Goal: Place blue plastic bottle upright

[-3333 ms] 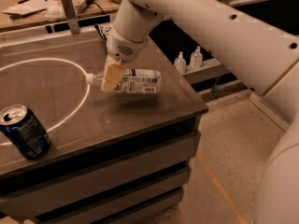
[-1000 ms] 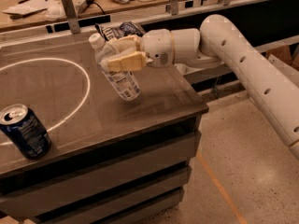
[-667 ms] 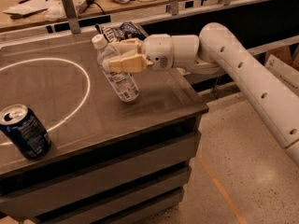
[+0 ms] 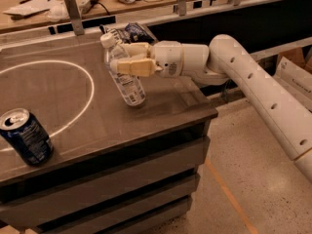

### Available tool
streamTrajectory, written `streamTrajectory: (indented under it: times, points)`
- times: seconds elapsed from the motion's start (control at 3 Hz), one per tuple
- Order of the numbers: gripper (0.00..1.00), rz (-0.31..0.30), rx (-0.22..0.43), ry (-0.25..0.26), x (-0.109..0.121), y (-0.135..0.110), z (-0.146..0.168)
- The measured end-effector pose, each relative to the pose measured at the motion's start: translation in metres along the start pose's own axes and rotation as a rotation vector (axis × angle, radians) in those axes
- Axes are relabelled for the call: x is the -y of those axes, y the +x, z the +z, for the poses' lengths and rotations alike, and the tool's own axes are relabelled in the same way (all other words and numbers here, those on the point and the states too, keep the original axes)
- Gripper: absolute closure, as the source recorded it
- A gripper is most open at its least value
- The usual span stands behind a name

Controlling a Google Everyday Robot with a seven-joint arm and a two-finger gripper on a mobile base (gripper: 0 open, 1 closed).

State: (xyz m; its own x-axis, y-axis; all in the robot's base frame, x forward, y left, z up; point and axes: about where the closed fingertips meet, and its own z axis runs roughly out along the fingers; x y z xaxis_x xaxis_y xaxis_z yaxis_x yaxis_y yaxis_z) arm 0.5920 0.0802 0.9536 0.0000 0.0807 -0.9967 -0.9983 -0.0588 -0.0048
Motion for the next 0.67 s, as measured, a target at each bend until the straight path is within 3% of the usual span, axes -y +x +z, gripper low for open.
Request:
streamTrajectory:
  times: [0.33,0.67]
  points:
    - [0.39,0.000,0.000,0.000,0.000,-0.001,0.000]
    - [0.15,-0.002,0.030,0.026,0.003,0.004,-0.031]
